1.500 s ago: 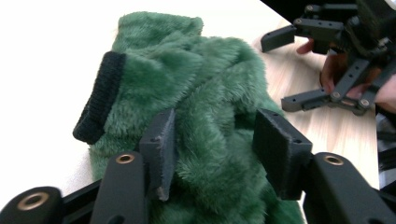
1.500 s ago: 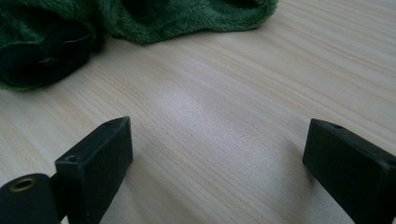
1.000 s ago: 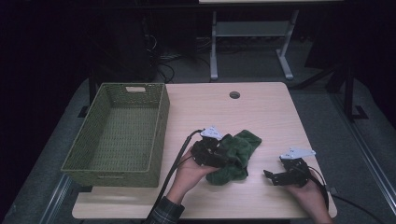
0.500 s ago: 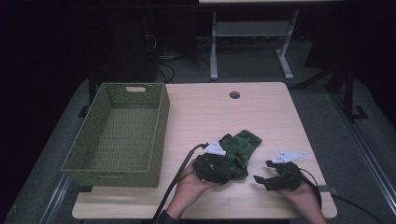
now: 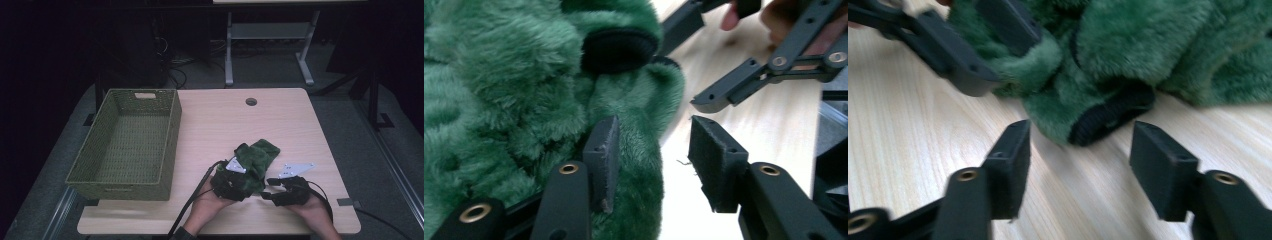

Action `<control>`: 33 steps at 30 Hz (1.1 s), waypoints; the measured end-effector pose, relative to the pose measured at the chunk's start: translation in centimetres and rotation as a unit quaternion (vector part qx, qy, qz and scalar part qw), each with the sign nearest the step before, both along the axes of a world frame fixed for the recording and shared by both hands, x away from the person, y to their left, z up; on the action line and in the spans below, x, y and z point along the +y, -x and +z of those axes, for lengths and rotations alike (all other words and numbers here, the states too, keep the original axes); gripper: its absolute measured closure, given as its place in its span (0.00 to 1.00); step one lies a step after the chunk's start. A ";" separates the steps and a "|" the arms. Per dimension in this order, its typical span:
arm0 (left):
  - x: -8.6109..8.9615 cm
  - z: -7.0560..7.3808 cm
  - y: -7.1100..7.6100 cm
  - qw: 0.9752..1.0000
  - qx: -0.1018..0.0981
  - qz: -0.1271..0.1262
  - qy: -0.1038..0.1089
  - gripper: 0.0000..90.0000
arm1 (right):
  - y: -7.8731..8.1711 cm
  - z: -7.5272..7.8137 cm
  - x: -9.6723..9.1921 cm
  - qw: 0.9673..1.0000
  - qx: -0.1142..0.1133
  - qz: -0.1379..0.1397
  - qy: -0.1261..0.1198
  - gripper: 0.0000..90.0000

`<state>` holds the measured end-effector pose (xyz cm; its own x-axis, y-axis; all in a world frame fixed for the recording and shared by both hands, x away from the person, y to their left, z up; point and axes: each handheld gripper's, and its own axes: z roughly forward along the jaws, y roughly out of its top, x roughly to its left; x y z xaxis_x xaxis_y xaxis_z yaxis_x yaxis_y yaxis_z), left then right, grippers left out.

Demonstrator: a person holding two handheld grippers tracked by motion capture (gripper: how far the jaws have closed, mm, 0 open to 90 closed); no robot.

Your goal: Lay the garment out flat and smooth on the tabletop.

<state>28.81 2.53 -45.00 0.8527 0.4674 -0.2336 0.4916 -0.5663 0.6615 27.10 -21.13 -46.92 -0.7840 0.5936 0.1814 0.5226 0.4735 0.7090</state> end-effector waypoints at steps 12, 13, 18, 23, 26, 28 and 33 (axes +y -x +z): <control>-0.4 -0.9 -0.3 0.999 -0.011 -0.011 -0.038 0.96 | -0.2 0.0 0.3 1.000 -0.007 0.004 0.000 0.77; -0.5 -0.9 -0.3 0.999 -0.008 -0.007 -0.034 0.97 | -0.3 0.0 0.3 1.000 -0.011 0.007 0.002 0.80; -0.4 -0.1 -0.6 0.999 0.005 -0.019 -0.032 0.98 | -0.1 0.4 0.2 1.000 -0.018 0.005 0.003 0.90; 0.0 1.3 -1.1 1.000 0.015 -0.019 0.003 0.98 | 0.0 1.1 -0.5 0.999 -0.032 -0.004 -0.002 0.90; 0.6 2.4 -1.5 1.000 0.017 -0.020 0.016 0.98 | 0.0 1.5 -1.3 0.999 -0.039 -0.015 -0.007 0.91; 1.1 3.2 -1.8 0.999 0.017 -0.018 0.023 0.98 | 0.0 1.6 -1.7 0.999 -0.042 -0.021 -0.009 0.91; 2.2 4.7 -2.3 1.000 0.004 -0.021 0.020 0.98 | 0.1 2.2 -2.7 0.998 -0.056 -0.036 -0.005 0.91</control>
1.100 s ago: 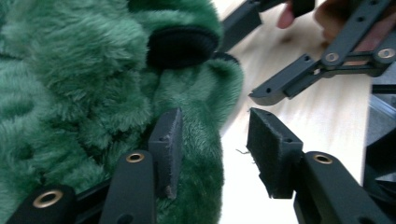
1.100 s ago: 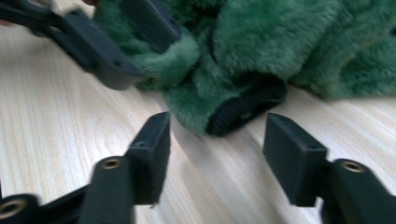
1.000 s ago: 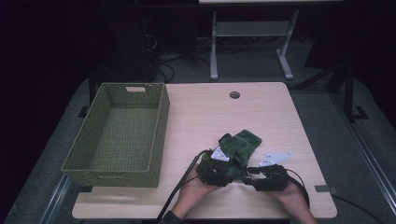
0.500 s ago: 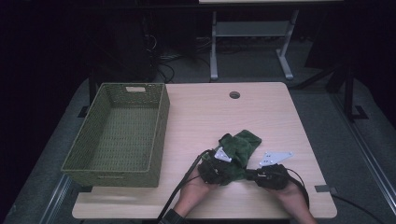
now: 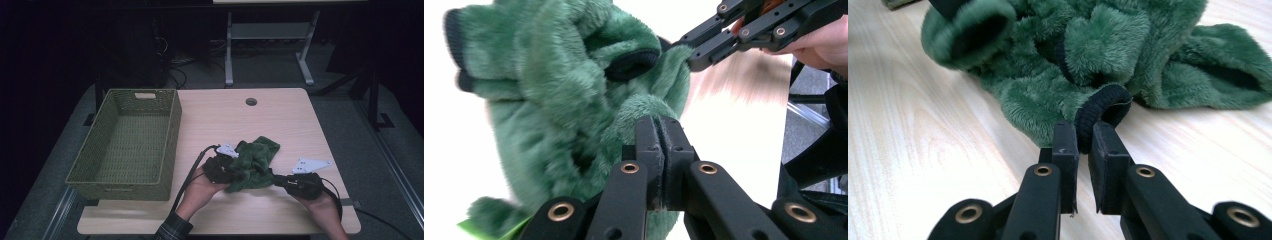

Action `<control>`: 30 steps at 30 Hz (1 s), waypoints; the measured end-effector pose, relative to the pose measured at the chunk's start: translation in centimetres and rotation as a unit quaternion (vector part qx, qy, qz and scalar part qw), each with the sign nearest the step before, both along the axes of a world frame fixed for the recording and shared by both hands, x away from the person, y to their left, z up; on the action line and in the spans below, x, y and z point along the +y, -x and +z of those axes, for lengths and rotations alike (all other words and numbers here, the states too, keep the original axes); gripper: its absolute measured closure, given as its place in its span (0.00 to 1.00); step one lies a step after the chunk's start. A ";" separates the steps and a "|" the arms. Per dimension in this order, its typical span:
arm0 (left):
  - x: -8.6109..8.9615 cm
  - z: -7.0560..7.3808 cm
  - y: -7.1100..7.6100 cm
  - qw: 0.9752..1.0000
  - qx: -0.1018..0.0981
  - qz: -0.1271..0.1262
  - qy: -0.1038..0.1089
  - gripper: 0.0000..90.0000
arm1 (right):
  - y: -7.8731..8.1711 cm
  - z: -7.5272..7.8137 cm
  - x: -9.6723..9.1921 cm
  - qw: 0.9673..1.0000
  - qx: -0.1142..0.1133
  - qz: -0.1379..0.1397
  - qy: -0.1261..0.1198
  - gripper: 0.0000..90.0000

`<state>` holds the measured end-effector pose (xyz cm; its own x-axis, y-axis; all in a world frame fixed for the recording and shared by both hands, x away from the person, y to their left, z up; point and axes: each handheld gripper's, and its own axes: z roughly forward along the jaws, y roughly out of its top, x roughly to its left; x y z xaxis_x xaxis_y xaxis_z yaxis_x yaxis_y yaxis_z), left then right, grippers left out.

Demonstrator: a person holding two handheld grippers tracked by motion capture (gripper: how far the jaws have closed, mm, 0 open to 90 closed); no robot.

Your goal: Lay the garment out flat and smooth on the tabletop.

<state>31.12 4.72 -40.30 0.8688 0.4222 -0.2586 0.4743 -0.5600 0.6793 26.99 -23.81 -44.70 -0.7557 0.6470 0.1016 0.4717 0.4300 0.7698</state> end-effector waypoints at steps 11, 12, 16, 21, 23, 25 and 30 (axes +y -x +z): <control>3.7 0.3 0.1 1.000 -0.008 0.012 -0.019 0.98 | 0.5 0.6 -2.4 1.000 -0.008 -0.027 -0.002 0.91; 3.9 0.0 0.2 1.000 -0.007 0.012 -0.022 0.98 | 0.5 0.6 -2.6 1.000 -0.008 -0.027 -0.002 0.91; 4.6 -1.3 0.5 0.999 -0.005 0.016 -0.036 0.98 | 1.4 0.3 -3.5 0.999 -0.002 -0.041 0.011 0.91; 5.3 -1.6 0.7 0.998 -0.017 0.026 -0.047 0.92 | 2.0 -0.2 -4.2 0.998 0.011 -0.051 0.020 0.90; 5.5 -1.1 0.9 0.998 -0.022 0.029 -0.041 0.86 | 2.1 -0.4 -4.4 0.998 0.011 -0.055 0.018 0.83; 5.7 -0.4 1.3 0.999 -0.027 0.034 -0.033 0.82 | 2.0 -0.3 -4.5 0.998 0.010 -0.059 0.019 0.77; 5.5 1.3 2.1 0.999 -0.032 0.017 -0.015 0.89 | 2.0 0.6 -4.3 0.998 -0.006 -0.056 0.012 0.77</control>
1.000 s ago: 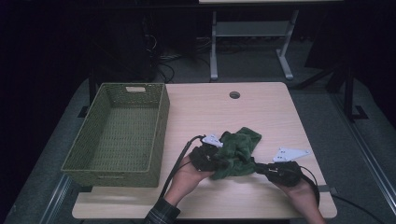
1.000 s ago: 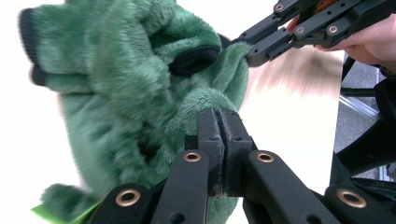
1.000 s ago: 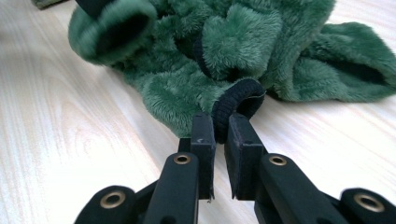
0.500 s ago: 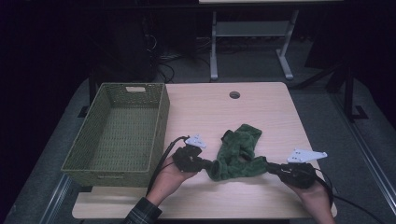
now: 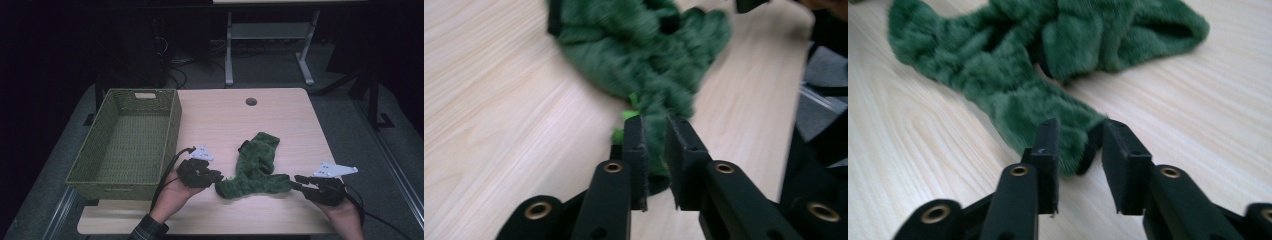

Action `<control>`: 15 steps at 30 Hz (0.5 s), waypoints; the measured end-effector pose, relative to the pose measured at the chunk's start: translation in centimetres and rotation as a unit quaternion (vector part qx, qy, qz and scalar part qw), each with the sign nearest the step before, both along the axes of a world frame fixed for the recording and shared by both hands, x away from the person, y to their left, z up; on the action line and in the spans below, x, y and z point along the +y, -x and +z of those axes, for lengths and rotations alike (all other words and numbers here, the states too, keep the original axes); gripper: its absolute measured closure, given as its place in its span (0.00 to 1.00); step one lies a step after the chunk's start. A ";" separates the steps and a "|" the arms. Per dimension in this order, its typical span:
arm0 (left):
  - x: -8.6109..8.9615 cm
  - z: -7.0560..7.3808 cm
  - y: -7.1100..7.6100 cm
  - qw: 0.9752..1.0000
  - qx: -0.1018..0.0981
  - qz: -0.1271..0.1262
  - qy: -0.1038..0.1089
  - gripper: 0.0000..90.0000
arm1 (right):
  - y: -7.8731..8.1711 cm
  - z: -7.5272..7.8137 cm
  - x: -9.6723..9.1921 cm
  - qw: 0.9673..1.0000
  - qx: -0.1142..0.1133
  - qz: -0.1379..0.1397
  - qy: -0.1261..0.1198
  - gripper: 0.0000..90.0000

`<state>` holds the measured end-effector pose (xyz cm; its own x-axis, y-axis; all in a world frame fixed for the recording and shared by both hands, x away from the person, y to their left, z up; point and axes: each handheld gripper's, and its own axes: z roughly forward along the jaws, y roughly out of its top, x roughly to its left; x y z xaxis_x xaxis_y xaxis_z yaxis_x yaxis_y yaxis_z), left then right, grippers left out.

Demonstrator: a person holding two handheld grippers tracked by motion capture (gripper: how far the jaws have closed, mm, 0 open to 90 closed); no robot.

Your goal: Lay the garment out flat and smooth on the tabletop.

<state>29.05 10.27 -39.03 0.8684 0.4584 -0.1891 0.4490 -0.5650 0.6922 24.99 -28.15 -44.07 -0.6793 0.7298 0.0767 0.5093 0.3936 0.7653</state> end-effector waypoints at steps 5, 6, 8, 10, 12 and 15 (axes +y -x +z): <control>-1.4 -0.5 0.4 1.000 0.018 -0.022 -0.001 0.96 | -0.4 0.2 0.9 1.000 0.002 0.024 -0.011 0.90; -1.6 -0.9 0.4 0.999 0.023 -0.023 0.002 0.97 | -0.5 0.2 1.1 0.999 0.007 0.030 -0.014 0.92; -2.1 -1.7 0.5 0.999 0.035 -0.027 0.007 0.98 | -0.8 0.0 1.5 0.999 0.012 0.040 -0.016 0.97; -2.5 -2.6 0.5 0.999 0.045 -0.029 0.006 0.99 | -1.2 -0.3 1.9 0.999 0.017 0.047 -0.012 0.99; -2.8 -3.4 0.4 0.998 0.049 -0.027 -0.005 1.00 | -1.4 -0.5 2.3 0.998 0.022 0.054 -0.004 1.00; -2.9 -4.6 0.0 0.998 0.057 -0.023 -0.023 1.00 | -1.7 -0.9 2.8 0.998 0.030 0.058 0.004 1.00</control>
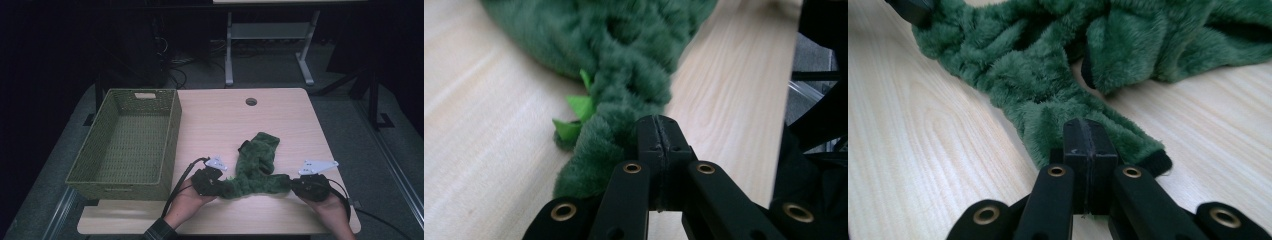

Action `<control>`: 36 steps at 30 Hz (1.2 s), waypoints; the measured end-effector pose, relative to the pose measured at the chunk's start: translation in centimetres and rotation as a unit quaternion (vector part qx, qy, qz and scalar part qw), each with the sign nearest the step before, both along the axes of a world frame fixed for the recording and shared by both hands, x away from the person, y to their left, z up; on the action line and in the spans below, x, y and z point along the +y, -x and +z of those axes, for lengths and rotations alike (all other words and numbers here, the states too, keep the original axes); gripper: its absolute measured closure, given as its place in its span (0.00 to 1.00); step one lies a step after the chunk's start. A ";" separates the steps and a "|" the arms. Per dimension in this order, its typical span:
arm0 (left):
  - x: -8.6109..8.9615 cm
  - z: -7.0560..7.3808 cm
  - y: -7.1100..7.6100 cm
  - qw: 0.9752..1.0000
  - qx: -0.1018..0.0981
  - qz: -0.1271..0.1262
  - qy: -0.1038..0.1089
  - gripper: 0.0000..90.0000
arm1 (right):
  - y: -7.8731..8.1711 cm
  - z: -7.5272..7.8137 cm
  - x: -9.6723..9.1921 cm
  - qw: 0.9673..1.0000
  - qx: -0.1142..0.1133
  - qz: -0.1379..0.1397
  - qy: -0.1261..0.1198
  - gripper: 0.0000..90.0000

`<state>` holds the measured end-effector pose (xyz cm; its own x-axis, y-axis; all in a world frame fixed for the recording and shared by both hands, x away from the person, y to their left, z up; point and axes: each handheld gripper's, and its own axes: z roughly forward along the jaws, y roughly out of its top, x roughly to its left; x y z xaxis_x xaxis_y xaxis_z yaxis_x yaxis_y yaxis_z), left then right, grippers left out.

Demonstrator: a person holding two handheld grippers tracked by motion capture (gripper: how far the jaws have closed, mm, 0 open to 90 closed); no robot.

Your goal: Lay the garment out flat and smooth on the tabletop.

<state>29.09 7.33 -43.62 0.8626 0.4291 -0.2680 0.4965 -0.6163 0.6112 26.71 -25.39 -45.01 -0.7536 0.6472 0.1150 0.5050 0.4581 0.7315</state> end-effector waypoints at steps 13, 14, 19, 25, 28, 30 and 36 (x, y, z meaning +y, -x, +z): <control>0.8 -1.8 -1.6 0.999 0.014 0.016 -0.039 1.00 | -0.4 -1.5 1.2 0.998 0.026 0.017 0.056 1.00; 0.8 -1.8 -1.5 0.999 0.015 0.014 -0.042 1.00 | -0.2 -1.4 1.2 0.998 0.026 0.019 0.057 1.00; 1.4 -1.6 -1.3 0.998 0.024 -0.004 -0.051 1.00 | 0.8 -1.4 1.4 0.997 0.037 0.040 0.051 1.00; 2.2 -1.5 -0.5 0.998 0.029 -0.014 -0.057 1.00 | 2.2 -1.3 1.9 0.995 0.050 0.068 0.044 0.99; 2.5 -1.0 -0.3 0.998 0.022 -0.017 -0.055 0.93 | 2.5 -1.2 2.2 0.995 0.046 0.074 0.044 0.91; 2.5 -0.3 -0.3 0.999 0.012 -0.015 -0.047 0.85 | 2.4 -0.8 2.1 0.997 0.036 0.065 0.033 0.83; 2.1 0.9 -1.6 1.000 0.003 -0.013 -0.018 0.76 | 1.6 0.2 1.7 0.999 0.008 0.028 0.019 0.72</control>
